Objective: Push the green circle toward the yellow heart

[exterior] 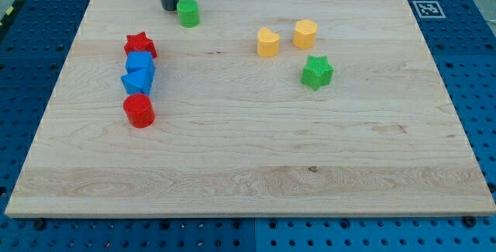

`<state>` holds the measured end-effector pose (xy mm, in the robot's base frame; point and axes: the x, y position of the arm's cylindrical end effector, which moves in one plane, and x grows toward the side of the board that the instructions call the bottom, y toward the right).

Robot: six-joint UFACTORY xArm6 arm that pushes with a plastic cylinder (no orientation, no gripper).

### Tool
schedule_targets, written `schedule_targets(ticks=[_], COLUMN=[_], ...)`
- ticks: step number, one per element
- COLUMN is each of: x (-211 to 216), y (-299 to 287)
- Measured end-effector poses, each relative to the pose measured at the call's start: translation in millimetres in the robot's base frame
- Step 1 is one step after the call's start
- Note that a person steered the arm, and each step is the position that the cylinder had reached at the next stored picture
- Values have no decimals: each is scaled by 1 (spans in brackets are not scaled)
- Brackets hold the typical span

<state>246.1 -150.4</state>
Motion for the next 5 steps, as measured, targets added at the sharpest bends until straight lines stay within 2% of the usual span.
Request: schedule_targets(ticks=[3, 5], x=[17, 17], y=[13, 83])
